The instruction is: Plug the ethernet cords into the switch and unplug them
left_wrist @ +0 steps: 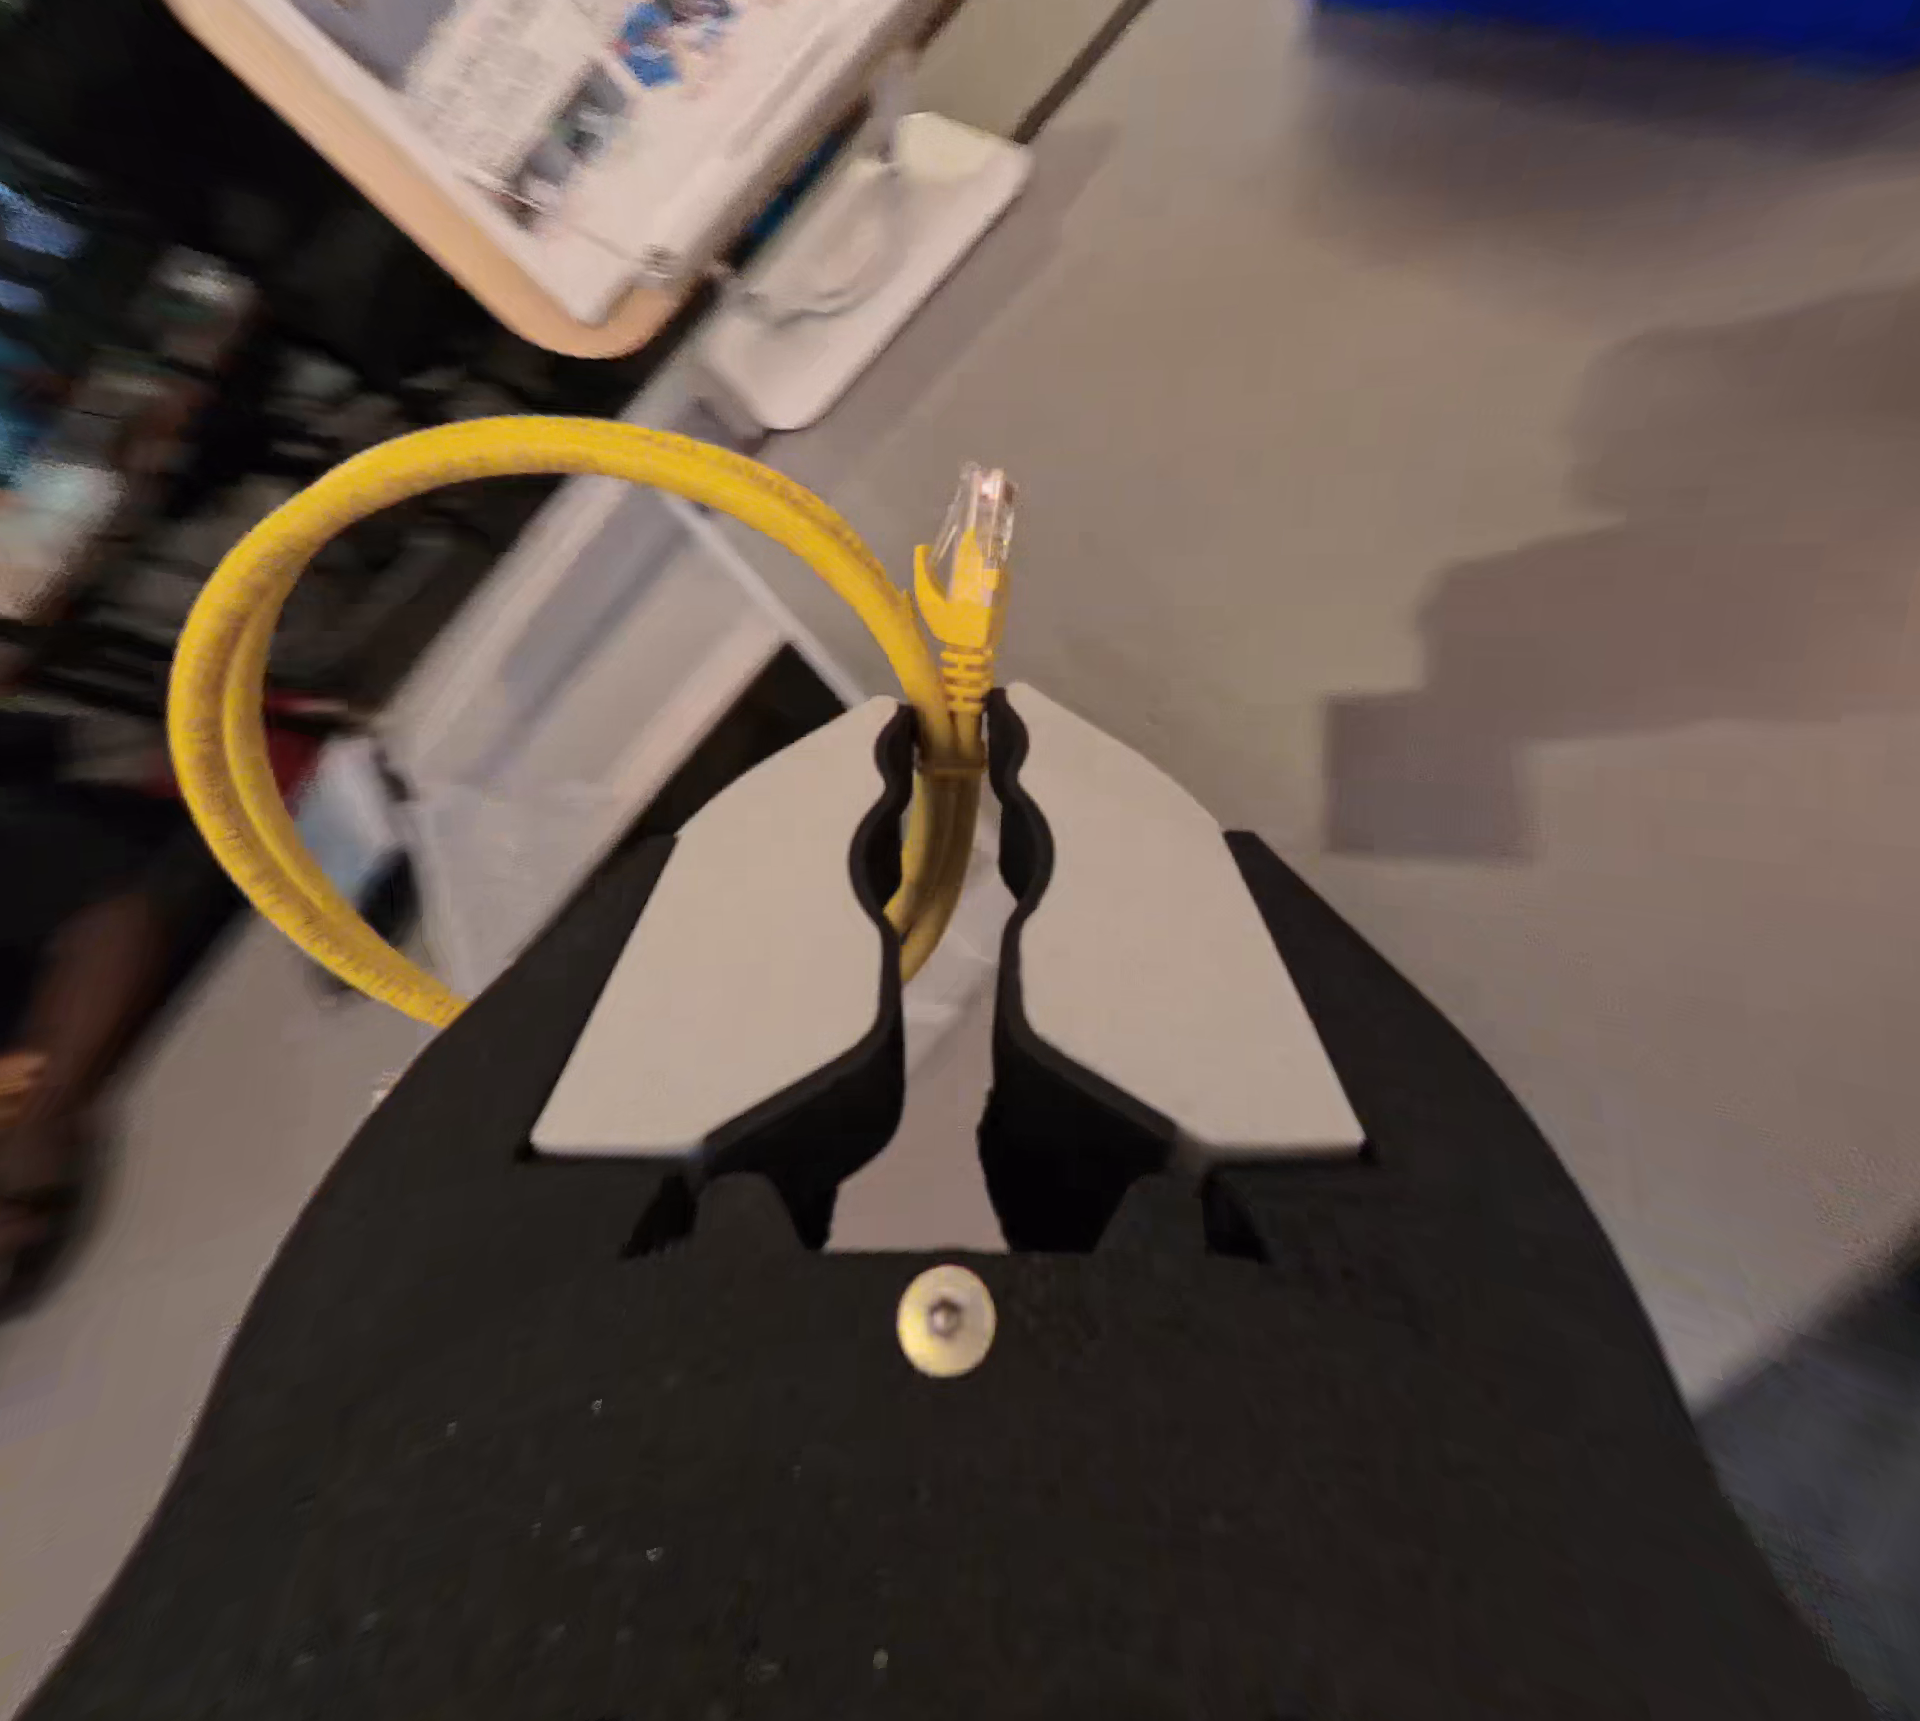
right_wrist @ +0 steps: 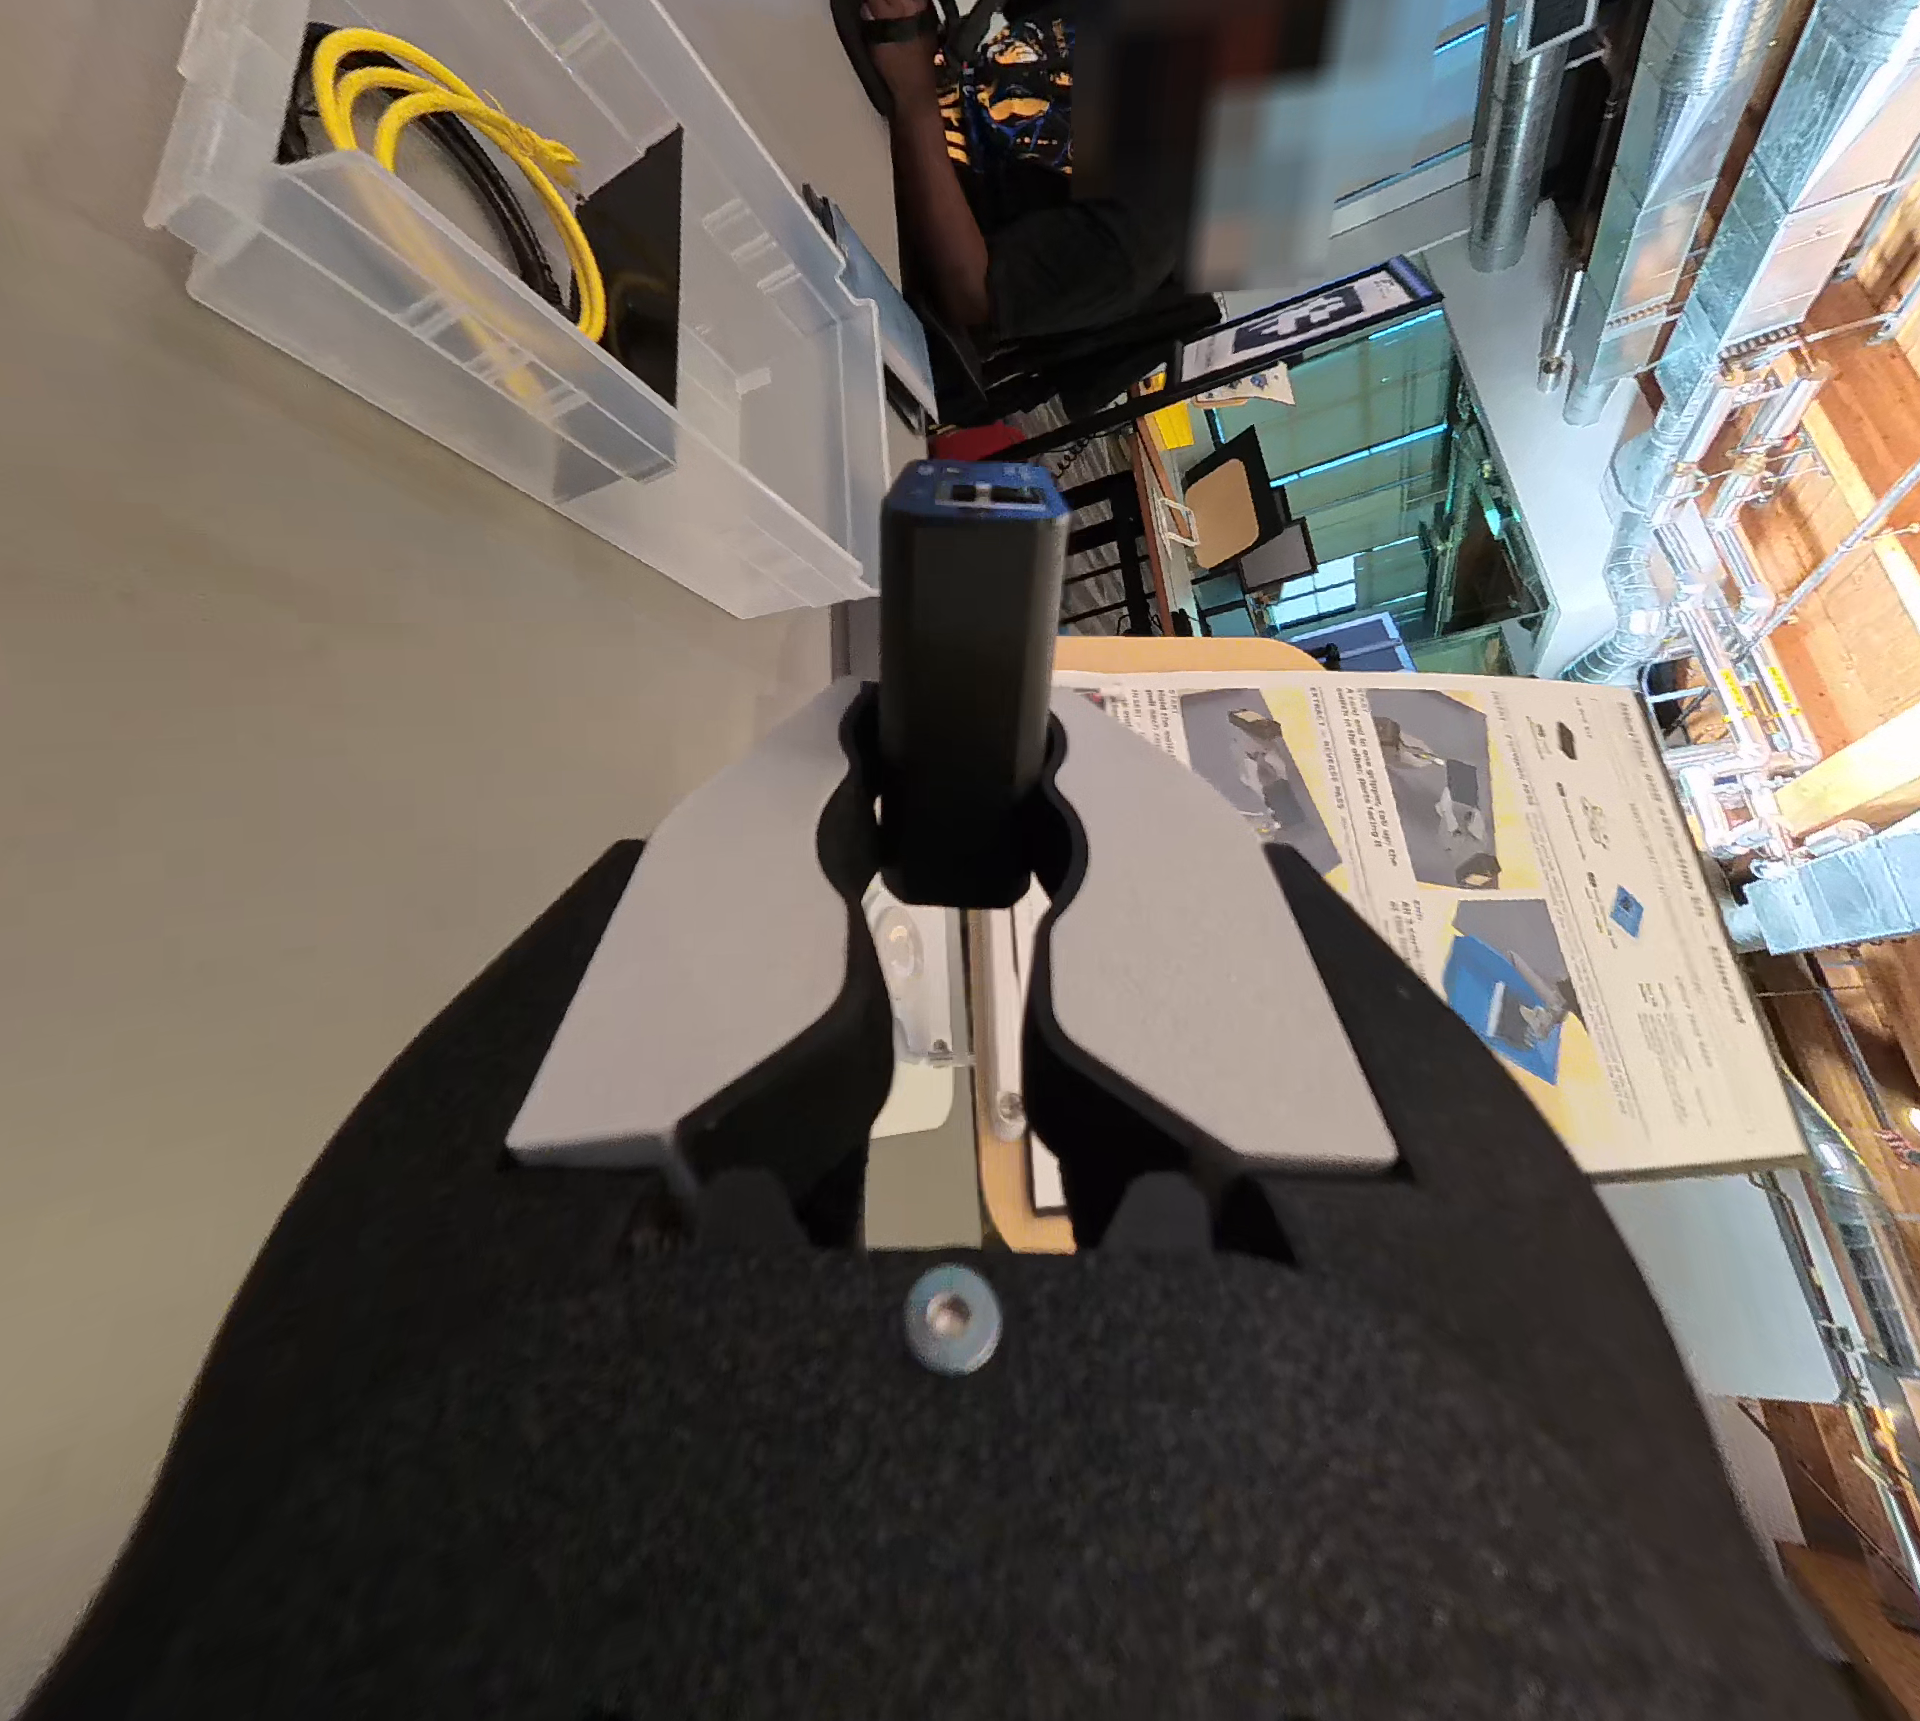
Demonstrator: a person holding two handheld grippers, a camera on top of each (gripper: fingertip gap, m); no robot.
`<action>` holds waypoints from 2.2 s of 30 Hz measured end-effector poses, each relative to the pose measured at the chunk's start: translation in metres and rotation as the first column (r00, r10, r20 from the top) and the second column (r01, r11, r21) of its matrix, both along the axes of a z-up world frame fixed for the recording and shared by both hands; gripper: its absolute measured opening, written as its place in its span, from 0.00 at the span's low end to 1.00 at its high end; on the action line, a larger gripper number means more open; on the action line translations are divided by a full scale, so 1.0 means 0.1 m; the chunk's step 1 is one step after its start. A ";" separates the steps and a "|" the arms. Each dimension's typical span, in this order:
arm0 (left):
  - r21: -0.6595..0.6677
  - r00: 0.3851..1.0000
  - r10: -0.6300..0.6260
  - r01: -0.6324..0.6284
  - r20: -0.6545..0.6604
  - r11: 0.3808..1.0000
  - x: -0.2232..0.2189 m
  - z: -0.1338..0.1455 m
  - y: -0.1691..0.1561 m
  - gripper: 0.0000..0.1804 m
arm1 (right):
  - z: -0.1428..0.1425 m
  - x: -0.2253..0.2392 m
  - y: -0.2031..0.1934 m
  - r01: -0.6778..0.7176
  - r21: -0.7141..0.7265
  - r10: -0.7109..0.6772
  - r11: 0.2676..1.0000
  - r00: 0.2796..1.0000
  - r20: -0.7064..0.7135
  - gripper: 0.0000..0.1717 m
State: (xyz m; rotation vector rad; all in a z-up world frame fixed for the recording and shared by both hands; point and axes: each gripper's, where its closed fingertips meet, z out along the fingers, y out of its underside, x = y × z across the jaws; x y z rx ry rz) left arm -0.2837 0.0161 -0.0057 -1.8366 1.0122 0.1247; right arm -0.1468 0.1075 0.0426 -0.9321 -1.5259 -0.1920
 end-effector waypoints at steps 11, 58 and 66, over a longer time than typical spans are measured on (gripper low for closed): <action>0.496 0.832 0.179 0.128 -0.525 0.859 0.39 0.39 0.44 0.07 | -0.24 -0.12 -0.01 0.008 0.000 -0.007 1.000 0.993 0.120 0.15; 0.484 0.759 0.206 0.162 -0.618 0.860 0.73 0.14 0.60 0.07 | -0.63 -0.13 0.18 0.088 -0.013 -0.082 0.996 0.967 0.241 0.14; 0.512 0.782 0.204 0.166 -0.589 0.843 0.78 0.17 0.57 0.07 | -0.63 -0.13 0.17 0.095 -0.054 -0.080 0.994 0.971 0.226 0.15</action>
